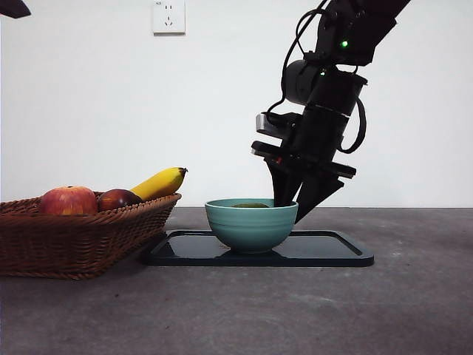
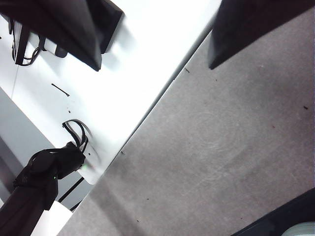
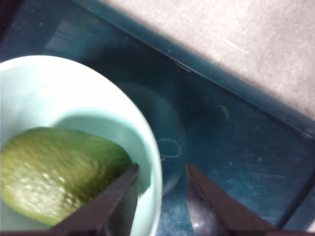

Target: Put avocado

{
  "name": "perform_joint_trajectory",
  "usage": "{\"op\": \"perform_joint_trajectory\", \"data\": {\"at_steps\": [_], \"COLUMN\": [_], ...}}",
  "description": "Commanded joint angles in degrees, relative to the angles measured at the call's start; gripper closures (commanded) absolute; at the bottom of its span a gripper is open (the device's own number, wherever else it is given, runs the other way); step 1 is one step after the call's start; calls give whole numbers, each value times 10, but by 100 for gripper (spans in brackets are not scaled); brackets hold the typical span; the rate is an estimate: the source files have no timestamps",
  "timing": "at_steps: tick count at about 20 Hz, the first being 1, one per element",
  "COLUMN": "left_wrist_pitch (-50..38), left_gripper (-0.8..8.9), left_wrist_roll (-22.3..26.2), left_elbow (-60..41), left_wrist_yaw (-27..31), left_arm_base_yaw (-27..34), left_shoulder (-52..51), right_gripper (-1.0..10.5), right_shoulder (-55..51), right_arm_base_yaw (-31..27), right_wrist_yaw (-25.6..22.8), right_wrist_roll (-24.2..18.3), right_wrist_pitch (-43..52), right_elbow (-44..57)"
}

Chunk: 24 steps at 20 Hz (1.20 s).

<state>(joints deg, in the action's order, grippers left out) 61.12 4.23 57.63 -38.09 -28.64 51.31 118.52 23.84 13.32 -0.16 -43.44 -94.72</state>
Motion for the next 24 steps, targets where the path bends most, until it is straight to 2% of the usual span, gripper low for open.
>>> {"op": "perform_joint_trajectory", "data": {"at_steps": [1, 3, 7, 10, 15, 18, 21, 24], "left_wrist_pitch": [-5, -5, -8, -9, -9, -10, -11, -11], "left_gripper": [471, 472, 472, 472, 472, 472, 472, 472], "left_wrist_roll": [9, 9, 10, 10, 11, 11, 11, 11], "left_elbow": [4, 4, 4, 4, 4, 4, 4, 4], "left_wrist_yaw": [-5, -5, -5, -5, -5, -5, -5, -5], "left_arm_base_yaw": [-3, -3, -3, -3, -3, -3, -3, -3], "left_shoulder": [3, 3, 3, 3, 3, 3, 3, 3], "right_gripper": [786, 786, 786, 786, 786, 786, 786, 786], "right_shoulder": [-28, -77, -208, -306, -466, -565, -642, -697], "right_arm_base_yaw": [2, 2, 7, 15, 41, 66, 93, 114], "right_wrist_yaw": [-5, -23, -22, -21, -11, 30, 62, 63], "right_wrist_roll": [2, 2, -8, -8, -7, -2, 15, 25], "right_wrist_pitch": [-10, -37, -122, -149, -124, -114, -111, -110], "right_elbow": [-33, -45, -44, -19, 148, 259, 338, 382]}}
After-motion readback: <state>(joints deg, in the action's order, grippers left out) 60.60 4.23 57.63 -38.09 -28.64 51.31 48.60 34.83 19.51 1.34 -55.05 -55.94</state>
